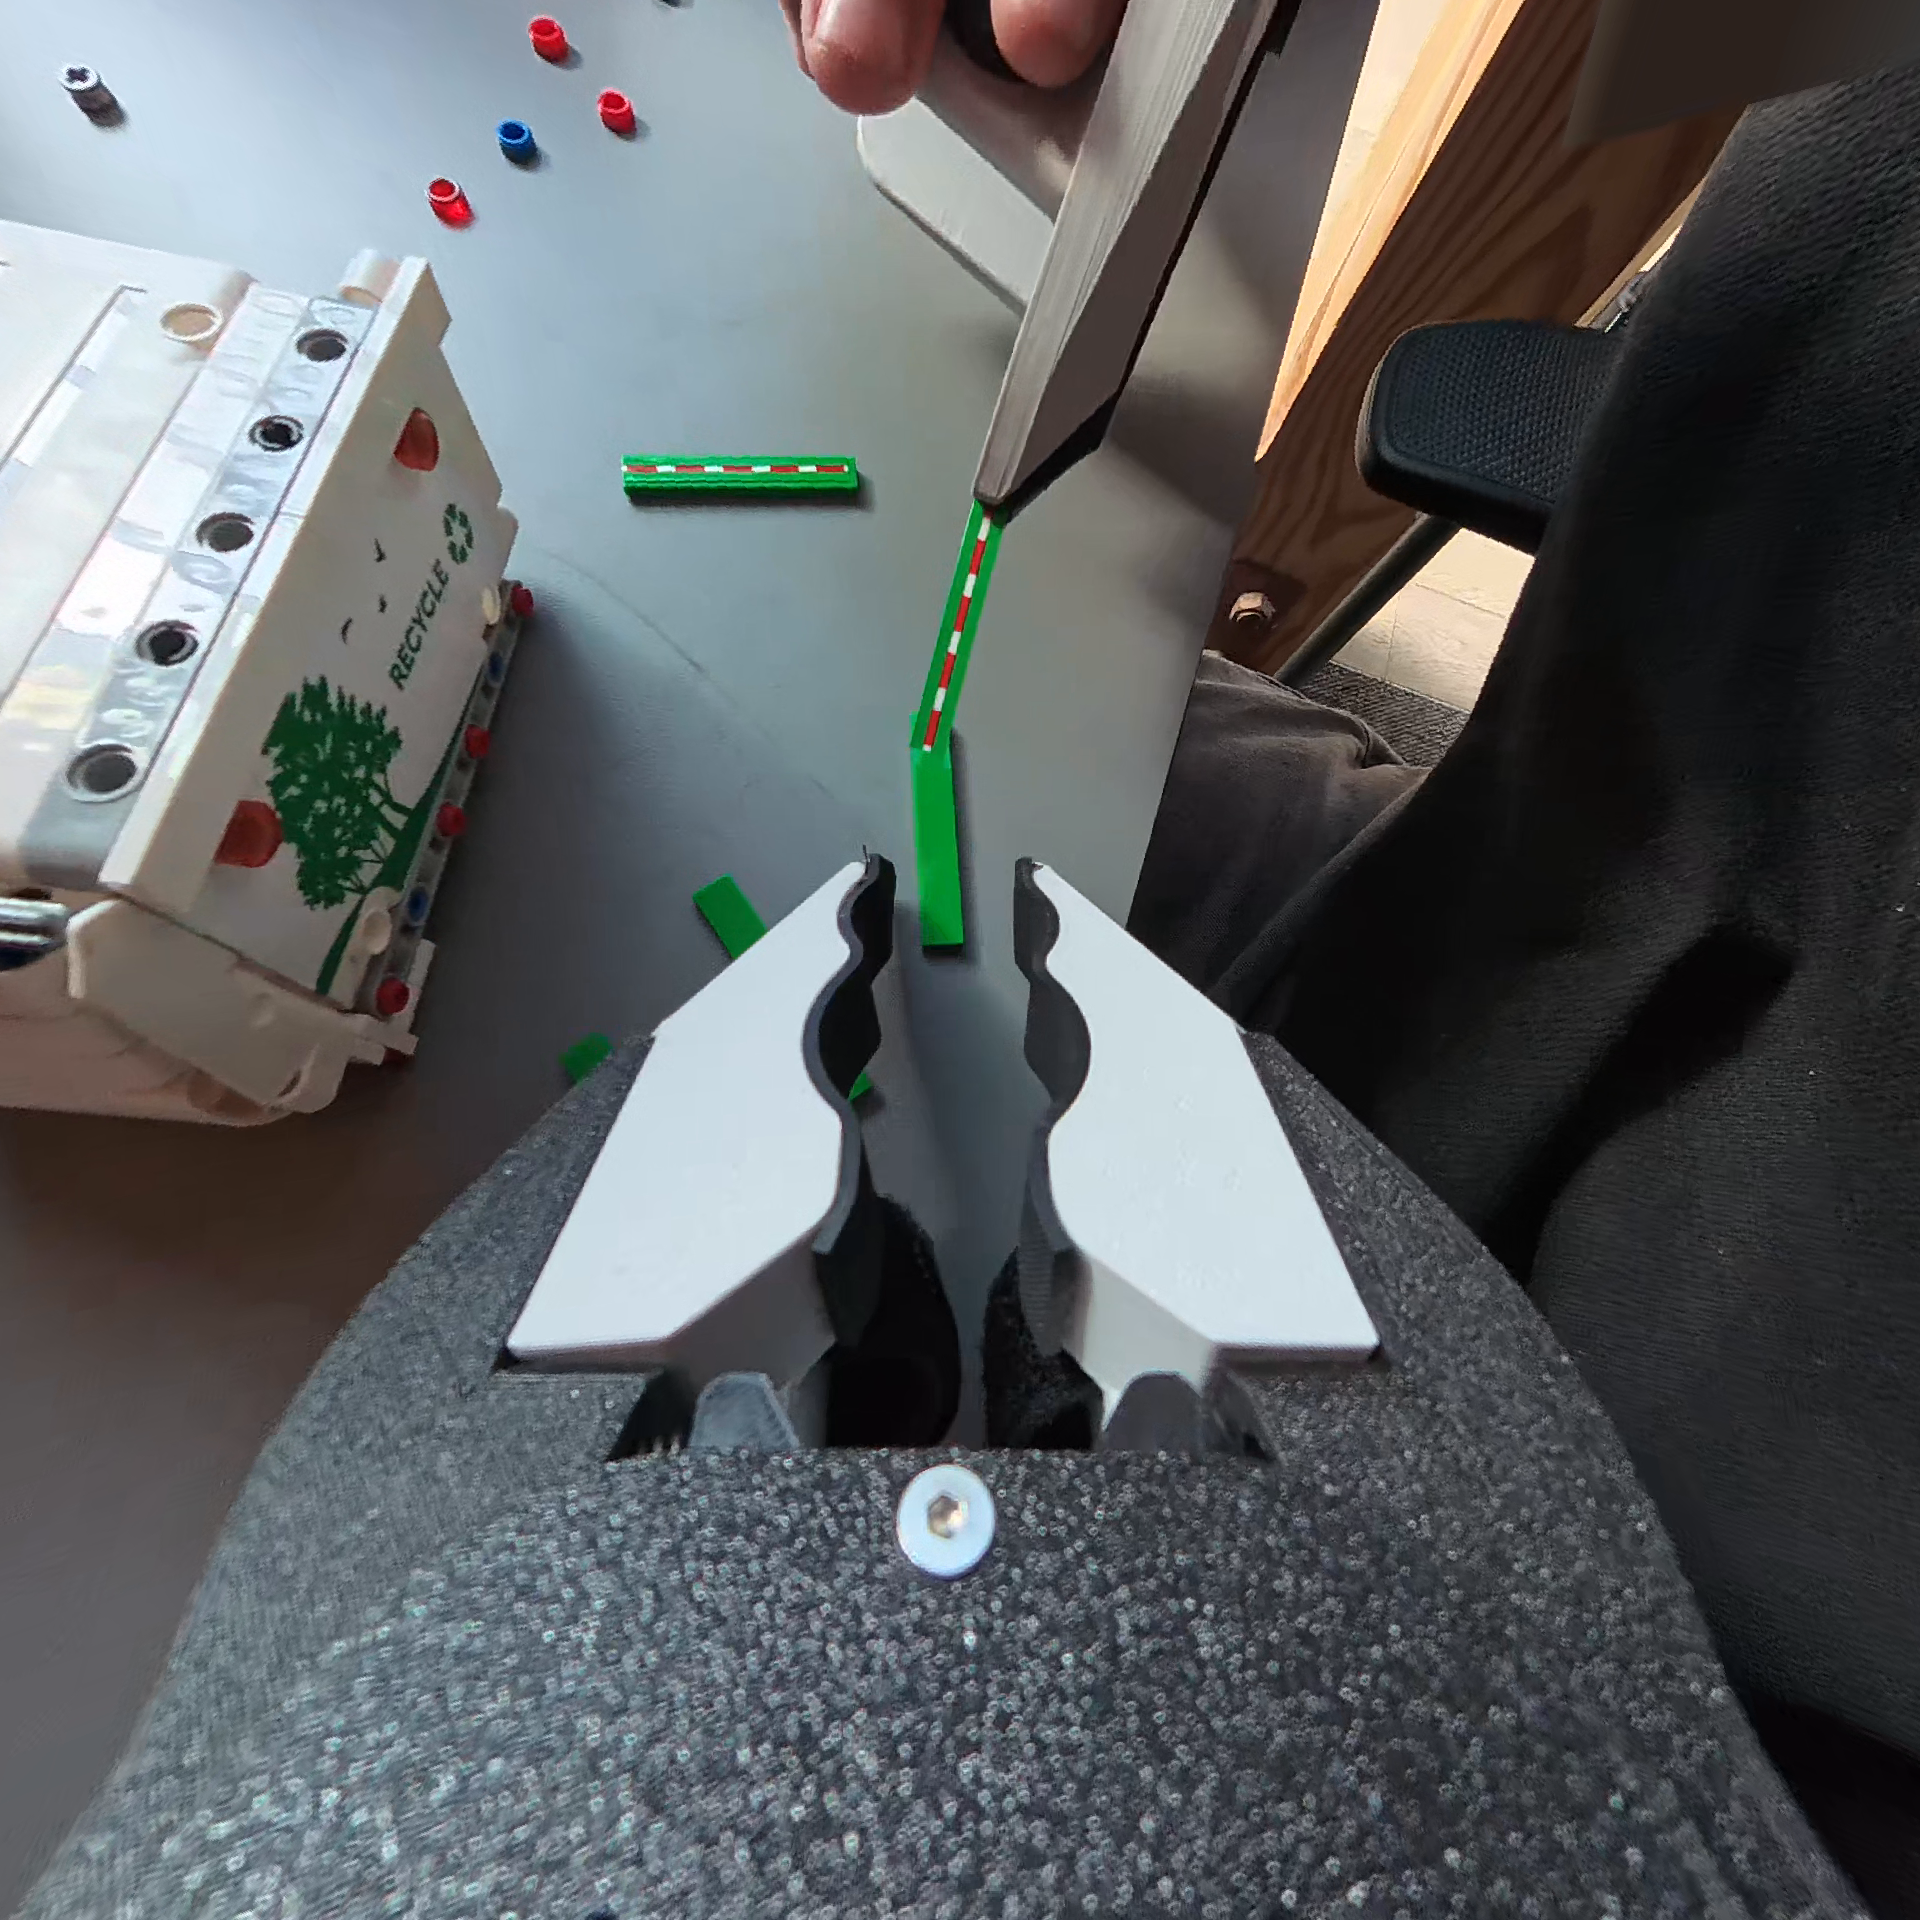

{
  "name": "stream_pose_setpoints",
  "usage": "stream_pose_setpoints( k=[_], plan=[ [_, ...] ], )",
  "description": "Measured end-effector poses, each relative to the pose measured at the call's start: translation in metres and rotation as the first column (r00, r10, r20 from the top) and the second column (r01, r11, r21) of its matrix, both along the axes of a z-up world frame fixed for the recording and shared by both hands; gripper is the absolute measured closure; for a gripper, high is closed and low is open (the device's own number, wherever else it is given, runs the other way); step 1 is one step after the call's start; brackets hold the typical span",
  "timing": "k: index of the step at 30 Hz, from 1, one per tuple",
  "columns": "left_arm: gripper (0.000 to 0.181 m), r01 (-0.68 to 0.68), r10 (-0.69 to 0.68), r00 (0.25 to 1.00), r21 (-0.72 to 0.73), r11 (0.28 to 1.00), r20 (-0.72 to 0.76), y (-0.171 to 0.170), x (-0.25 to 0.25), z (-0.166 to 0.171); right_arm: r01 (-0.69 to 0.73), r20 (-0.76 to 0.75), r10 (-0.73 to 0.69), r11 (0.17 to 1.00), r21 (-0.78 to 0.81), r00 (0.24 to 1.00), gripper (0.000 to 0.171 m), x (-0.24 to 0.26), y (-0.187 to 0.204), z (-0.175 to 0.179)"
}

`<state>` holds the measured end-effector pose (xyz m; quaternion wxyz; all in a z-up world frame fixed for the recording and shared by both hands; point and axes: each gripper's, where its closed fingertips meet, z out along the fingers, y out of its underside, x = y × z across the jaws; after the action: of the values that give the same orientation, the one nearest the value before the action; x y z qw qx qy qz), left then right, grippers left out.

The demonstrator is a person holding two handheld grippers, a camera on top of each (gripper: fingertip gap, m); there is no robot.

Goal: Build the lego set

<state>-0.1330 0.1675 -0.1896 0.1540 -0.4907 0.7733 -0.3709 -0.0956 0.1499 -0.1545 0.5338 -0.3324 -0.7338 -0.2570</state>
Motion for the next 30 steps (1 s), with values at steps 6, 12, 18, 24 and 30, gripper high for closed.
stream_pose_setpoints(
  k=[6, 12, 18, 24, 30],
  plan=[
    [0.175, -0.047, 0.047, 0.999, 0.029, 0.998, 0.013, 0.004, -0.005, -0.005, -0.006, -0.011, 0.006, 1.000, -0.002, 1.000, 0.171, -0.003, 0.000, 0.000],
    [0.174, -0.027, 0.023, 0.998, 0.057, 0.998, 0.067, 0.003, -0.006, -0.005, -0.069, -0.007, 0.069, 0.996, -0.049, 0.998, 0.171, -0.017, -0.002, -0.012],
    [0.175, 0.041, -0.042, 0.998, 0.017, 0.999, 0.048, -0.003, -0.013, -0.005, -0.107, -0.048, 0.104, 0.993, -0.058, 0.993, 0.171, -0.020, 0.002, -0.019],
    [0.175, 0.041, -0.041, 0.998, 0.014, 0.999, 0.049, -0.003, -0.013, -0.006, -0.120, -0.098, 0.118, 0.992, -0.023, 0.988, 0.171, -0.023, 0.000, -0.018],
    [0.174, 0.042, -0.043, 0.998, 0.013, 0.999, 0.048, -0.004, -0.013, -0.006, -0.133, -0.116, 0.131, 0.991, -0.014, 0.985, 0.171, -0.024, 0.001, -0.018]
  ],
)
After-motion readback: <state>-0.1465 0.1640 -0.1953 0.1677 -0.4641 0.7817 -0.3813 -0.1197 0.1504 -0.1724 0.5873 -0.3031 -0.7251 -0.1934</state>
